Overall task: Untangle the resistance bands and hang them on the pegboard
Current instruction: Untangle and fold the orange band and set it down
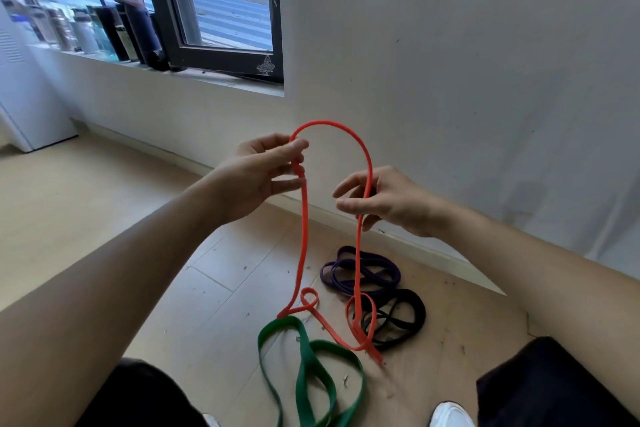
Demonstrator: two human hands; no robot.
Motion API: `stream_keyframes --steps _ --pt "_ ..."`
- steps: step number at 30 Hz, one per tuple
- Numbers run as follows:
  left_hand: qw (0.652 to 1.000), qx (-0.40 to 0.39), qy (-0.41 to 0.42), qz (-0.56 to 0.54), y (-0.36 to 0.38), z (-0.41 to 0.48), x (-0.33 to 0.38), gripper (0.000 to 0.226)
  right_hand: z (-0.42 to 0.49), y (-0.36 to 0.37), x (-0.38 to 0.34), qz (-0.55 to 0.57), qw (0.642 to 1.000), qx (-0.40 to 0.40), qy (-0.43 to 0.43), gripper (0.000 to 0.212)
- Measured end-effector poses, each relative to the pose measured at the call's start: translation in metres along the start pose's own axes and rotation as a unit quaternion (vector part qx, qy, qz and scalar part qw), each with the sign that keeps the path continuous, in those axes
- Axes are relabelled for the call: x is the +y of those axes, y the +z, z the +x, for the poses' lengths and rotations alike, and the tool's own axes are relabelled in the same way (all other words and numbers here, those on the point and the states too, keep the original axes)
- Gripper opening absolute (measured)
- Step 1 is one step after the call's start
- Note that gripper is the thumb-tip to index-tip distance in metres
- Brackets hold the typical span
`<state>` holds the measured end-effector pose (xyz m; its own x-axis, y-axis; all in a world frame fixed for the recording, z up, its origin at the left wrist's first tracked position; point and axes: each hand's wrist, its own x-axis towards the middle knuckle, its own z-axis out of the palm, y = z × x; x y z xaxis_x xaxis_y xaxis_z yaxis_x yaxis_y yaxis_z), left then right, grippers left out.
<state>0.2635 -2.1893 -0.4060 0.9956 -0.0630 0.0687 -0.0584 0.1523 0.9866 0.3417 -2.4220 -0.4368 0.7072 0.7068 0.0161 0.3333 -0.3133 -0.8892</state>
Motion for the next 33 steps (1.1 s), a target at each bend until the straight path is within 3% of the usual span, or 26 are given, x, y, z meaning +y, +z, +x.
stream_keyframes --steps 9,13,20,25,33 --pt "0.99 -0.015 0.057 -0.125 0.013 0.001 0.01 0.015 0.009 0.012 -0.011 0.098 0.995 -0.02 -0.006 0.036" --pt "0.987 0.005 0.082 -0.138 0.02 0.002 0.015 0.015 0.014 0.019 -0.011 0.061 0.997 -0.052 -0.007 0.011" --pt "0.97 0.114 0.114 -0.18 -0.011 -0.005 0.02 0.018 0.021 -0.008 0.016 -0.102 0.994 -0.018 0.036 0.011" --pt "0.966 0.172 0.086 -0.172 -0.044 -0.003 0.01 0.018 0.019 -0.026 0.036 -0.152 0.984 -0.038 0.081 0.009" --pt "0.962 0.258 0.014 -0.093 -0.087 0.0 -0.02 0.012 0.009 -0.039 0.03 -0.053 0.997 -0.033 0.048 0.014"
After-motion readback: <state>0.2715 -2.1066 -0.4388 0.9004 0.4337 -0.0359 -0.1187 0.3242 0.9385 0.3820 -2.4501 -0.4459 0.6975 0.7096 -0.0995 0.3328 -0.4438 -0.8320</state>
